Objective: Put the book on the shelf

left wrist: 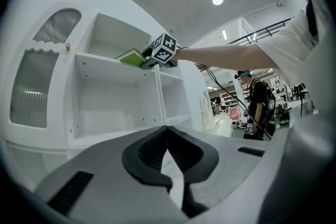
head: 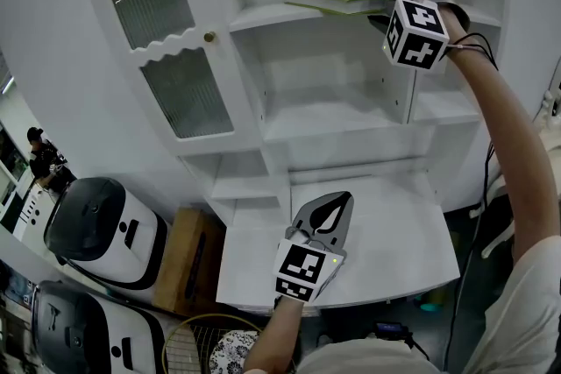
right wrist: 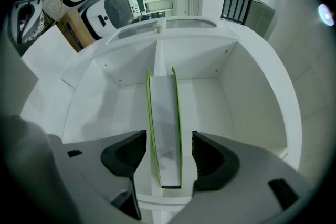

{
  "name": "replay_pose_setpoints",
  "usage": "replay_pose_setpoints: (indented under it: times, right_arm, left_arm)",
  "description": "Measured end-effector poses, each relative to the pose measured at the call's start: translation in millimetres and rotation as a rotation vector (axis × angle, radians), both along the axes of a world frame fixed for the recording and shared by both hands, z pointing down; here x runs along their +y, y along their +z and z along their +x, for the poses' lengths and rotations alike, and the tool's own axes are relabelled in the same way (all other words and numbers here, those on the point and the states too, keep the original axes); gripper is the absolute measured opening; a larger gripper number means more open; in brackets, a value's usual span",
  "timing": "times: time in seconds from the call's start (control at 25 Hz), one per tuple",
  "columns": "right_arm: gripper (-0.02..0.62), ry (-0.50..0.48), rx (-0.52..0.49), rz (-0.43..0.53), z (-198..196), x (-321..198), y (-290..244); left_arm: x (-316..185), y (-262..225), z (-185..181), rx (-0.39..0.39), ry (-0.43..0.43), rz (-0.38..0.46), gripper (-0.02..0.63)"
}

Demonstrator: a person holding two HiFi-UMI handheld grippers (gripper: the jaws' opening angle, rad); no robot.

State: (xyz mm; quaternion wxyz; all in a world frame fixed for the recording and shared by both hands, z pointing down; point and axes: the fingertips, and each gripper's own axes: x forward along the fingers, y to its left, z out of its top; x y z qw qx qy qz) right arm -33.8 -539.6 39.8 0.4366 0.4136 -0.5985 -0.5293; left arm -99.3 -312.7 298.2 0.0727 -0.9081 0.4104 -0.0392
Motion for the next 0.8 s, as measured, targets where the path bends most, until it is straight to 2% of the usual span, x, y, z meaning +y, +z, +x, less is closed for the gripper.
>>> replay_pose_setpoints:
  times: [0.48, 0.68, 0.8]
  right_arm:
    - [0.258, -0.149, -0.067, 0.044, 5.5, 77.4, -2.4]
    - [0.255, -0.175, -0.066, 0.027, 20.3, 110.8, 17.0]
    - [0.223, -0.193, -0.069, 0.020, 27.8, 130.4, 33.9]
  left_arm:
    - [5.4, 12.3, 12.5, 0.003, 0.018, -0.026, 0.003]
    - [9.9, 13.4, 15.8, -0.016, 0.004, -0.013, 0.003]
    - [13.6, 14.8, 19.3, -0.007, 0.008, -0.016, 0.003]
